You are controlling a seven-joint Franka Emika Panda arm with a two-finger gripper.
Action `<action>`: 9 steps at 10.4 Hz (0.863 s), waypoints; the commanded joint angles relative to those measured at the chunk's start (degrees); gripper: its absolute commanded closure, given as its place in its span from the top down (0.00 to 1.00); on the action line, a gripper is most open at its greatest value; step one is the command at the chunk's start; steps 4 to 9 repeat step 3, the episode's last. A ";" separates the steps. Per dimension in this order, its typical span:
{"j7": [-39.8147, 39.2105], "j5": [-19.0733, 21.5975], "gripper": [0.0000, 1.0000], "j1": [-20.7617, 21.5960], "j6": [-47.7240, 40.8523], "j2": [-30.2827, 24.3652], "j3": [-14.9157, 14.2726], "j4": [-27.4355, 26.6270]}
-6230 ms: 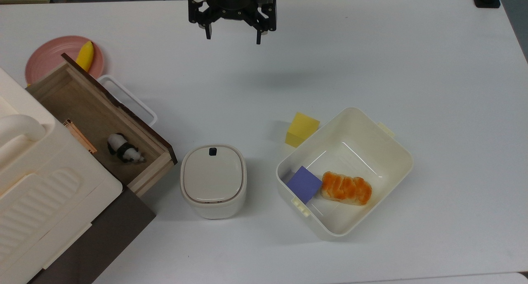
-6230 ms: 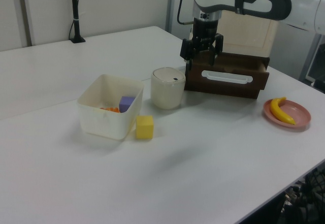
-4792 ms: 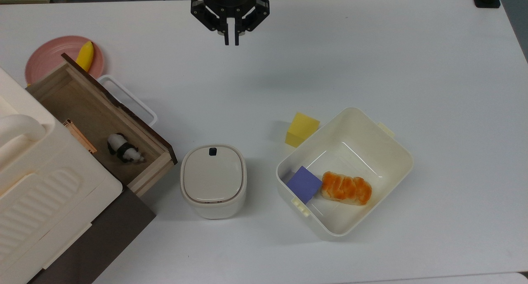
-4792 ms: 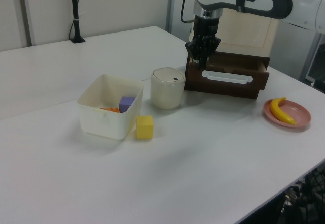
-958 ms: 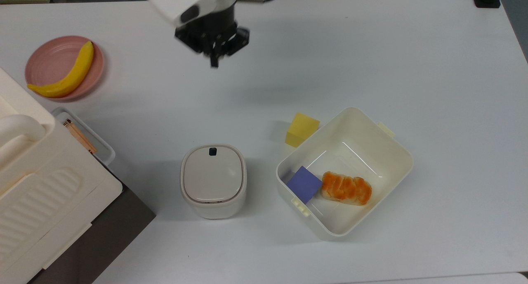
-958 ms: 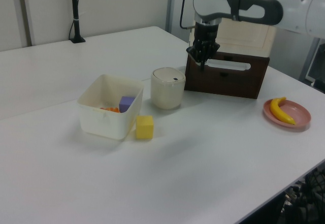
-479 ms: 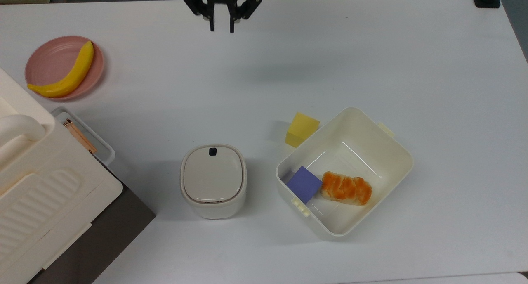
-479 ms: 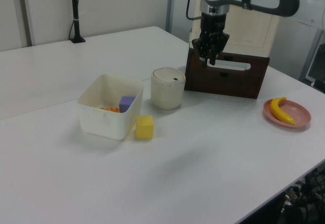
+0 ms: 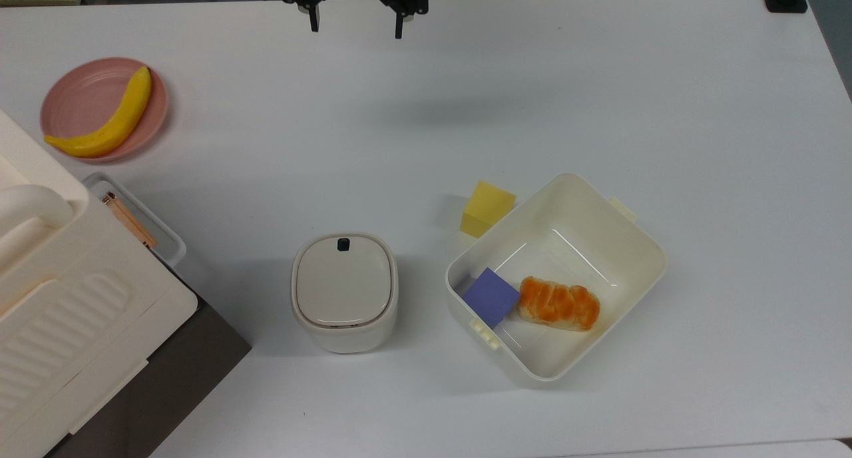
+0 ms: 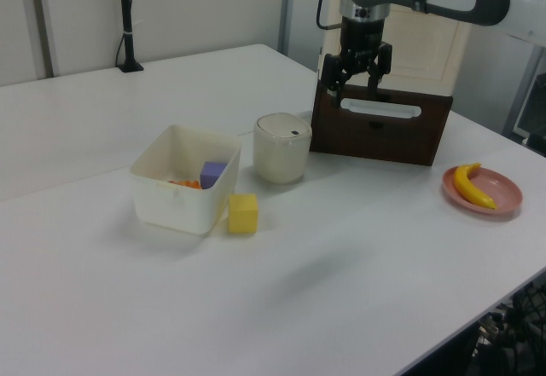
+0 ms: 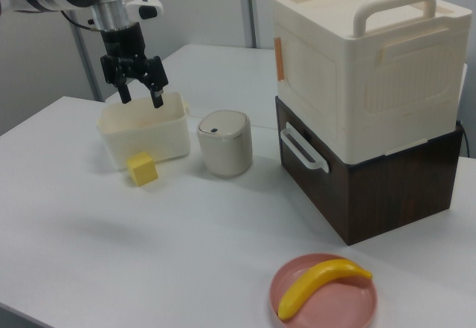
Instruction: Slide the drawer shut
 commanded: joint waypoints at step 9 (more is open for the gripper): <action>0.47 -0.72 1.00 0.99 -0.47 -1.58 -0.49 -1.59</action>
